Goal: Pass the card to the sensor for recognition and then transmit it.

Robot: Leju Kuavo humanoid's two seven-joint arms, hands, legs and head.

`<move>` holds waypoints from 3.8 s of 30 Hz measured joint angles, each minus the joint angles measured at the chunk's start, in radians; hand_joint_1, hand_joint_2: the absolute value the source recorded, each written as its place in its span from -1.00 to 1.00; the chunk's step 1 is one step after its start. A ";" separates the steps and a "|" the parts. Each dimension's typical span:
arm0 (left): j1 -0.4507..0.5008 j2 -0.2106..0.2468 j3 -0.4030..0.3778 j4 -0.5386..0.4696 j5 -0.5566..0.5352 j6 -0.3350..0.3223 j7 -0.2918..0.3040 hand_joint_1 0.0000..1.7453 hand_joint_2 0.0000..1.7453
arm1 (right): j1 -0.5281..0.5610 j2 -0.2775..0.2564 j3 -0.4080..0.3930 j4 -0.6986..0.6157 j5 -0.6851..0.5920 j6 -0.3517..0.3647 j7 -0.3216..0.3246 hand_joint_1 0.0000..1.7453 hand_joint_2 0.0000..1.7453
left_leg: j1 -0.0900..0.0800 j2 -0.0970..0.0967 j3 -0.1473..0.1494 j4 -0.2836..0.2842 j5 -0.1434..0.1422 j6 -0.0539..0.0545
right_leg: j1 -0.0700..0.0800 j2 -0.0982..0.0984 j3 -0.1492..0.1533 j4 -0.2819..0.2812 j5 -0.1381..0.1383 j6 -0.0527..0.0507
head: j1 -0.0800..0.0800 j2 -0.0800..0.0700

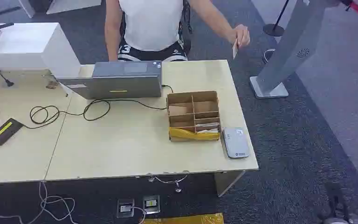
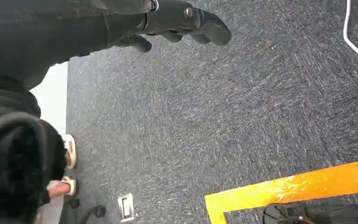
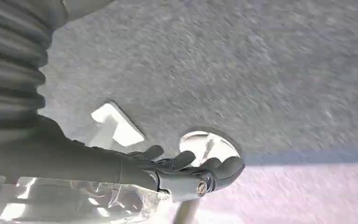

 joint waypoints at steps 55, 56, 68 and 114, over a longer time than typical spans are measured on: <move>-0.009 -0.002 -0.015 -0.003 -0.109 0.007 -0.020 -1.00 -1.00 | -0.858 -0.041 1.135 0.043 0.002 -0.192 0.041 -1.00 1.00 | 0.000 -0.003 -0.002 0.000 0.003 0.000 | -0.001 -0.003 -0.002 0.003 0.001 0.001 | -0.001 0.000; -0.010 -0.002 -0.016 -0.003 -0.109 0.007 -0.020 -1.00 -1.00 | -0.842 -0.030 1.146 0.042 -0.010 -0.163 0.037 -1.00 1.00 | 0.000 -0.003 0.000 0.000 0.003 0.000 | 0.000 -0.003 -0.003 0.003 0.000 0.000 | -0.001 0.000; -0.023 0.006 -0.038 -0.002 -0.121 0.002 -0.012 -1.00 -1.00 | -0.416 -0.203 1.633 -0.913 -0.490 0.272 0.478 -1.00 1.00 | -0.004 0.029 -0.010 -0.001 -0.008 0.001 | -0.004 0.030 -0.004 0.003 0.002 0.002 | -0.001 0.000; -0.064 0.004 -0.082 -0.004 -0.192 -0.049 0.042 -1.00 -1.00 | -0.455 0.016 2.150 -1.275 -0.553 0.209 0.366 -1.00 1.00 | 0.003 -0.005 -0.003 -0.001 0.003 -0.004 | 0.003 -0.004 -0.003 0.004 0.000 -0.002 | 0.000 0.000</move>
